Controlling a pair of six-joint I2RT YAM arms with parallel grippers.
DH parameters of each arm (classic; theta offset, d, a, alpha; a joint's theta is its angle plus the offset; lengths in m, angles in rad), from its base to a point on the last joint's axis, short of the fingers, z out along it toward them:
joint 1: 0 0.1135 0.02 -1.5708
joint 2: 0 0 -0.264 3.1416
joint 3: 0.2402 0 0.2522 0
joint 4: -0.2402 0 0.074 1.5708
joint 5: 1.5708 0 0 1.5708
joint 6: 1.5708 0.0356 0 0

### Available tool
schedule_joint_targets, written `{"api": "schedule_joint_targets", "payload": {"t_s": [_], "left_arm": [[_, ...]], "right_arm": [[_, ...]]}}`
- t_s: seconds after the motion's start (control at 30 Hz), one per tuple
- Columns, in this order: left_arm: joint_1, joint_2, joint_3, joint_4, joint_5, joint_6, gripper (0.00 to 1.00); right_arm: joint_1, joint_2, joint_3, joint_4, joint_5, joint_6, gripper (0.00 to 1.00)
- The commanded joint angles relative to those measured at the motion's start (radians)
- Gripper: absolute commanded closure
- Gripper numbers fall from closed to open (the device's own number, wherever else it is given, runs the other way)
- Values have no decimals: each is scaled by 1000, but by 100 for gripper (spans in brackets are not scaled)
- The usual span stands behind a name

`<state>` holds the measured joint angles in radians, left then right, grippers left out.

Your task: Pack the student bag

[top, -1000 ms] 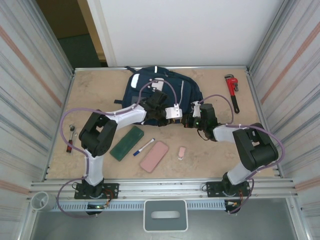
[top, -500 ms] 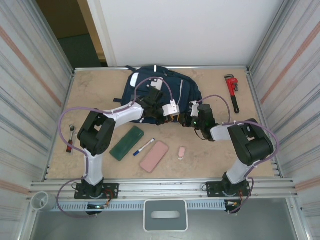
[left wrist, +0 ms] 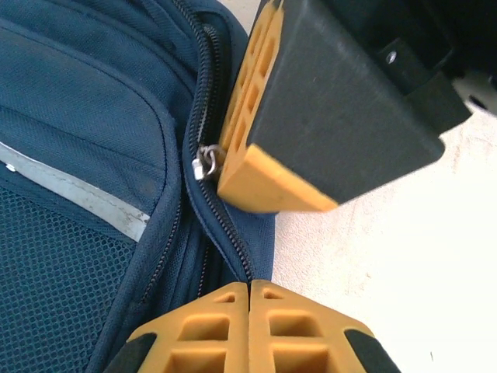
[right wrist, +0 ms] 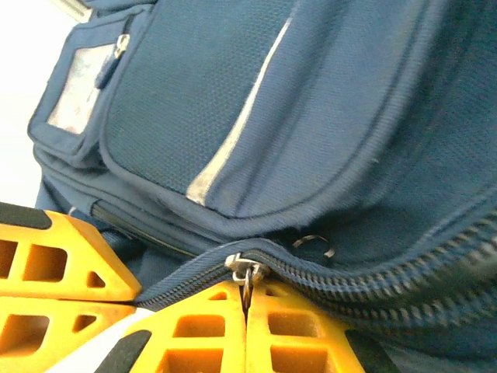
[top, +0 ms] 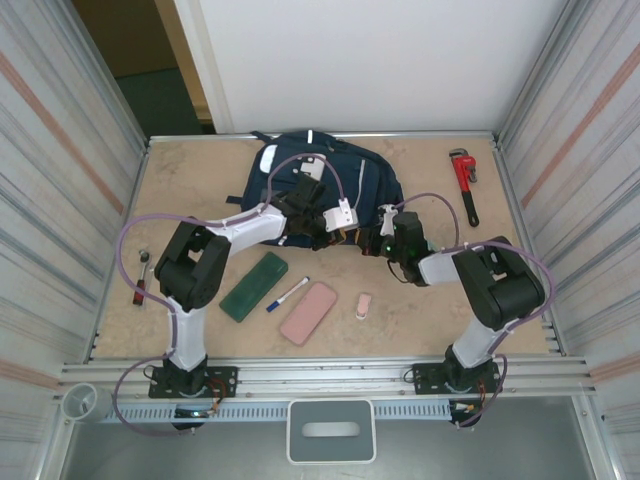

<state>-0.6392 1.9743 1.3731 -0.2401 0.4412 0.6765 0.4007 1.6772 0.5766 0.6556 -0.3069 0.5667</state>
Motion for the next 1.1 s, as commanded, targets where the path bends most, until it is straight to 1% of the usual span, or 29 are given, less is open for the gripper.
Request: {"api": "schedule_joint_targets", "payload": {"t_s": [0.0, 0.1, 0.27, 0.37, 0.43, 0.47, 0.53, 0.57, 0.63, 0.7, 0.87, 0.97, 1.03, 1.07], "left_arm": [[25, -42, -32, 12, -45, 21, 100], [51, -63, -60, 11, -100, 55, 100], [97, -92, -97, 16, -159, 76, 100], [107, -109, -110, 16, -189, 91, 100], [105, -134, -123, 21, -169, 95, 100], [101, -149, -135, 30, -146, 97, 93], [88, -183, -166, 52, -83, 121, 73], [76, -197, -183, 73, -68, 136, 64], [46, -208, -201, 102, -73, 160, 57], [20, -201, -194, 113, -89, 176, 53], [-8, -150, -148, 121, -101, 181, 49], [-15, -124, -132, 127, -86, 181, 49], [-16, -111, -124, 130, -81, 179, 51], [-17, -108, -121, 134, -82, 177, 56]], "right_arm": [[-17, -76, -17, -128, 90, -51, 100], [-42, -118, -3, -263, 98, -103, 100], [-75, -157, 43, -461, 95, -163, 100], [-73, -172, 68, -515, 79, -173, 100], [-60, -189, 72, -506, 42, -171, 100], [-50, -196, 77, -504, 31, -171, 100], [-25, -207, 95, -508, 9, -172, 100], [-13, -213, 105, -510, -4, -170, 100], [2, -223, 119, -507, -27, -160, 100], [18, -238, 133, -506, -43, -151, 100], [44, -280, 149, -501, -81, -129, 100], [49, -299, 144, -498, -91, -120, 100], [50, -306, 137, -493, -101, -117, 100], [52, -309, 133, -495, -99, -116, 100]]}}
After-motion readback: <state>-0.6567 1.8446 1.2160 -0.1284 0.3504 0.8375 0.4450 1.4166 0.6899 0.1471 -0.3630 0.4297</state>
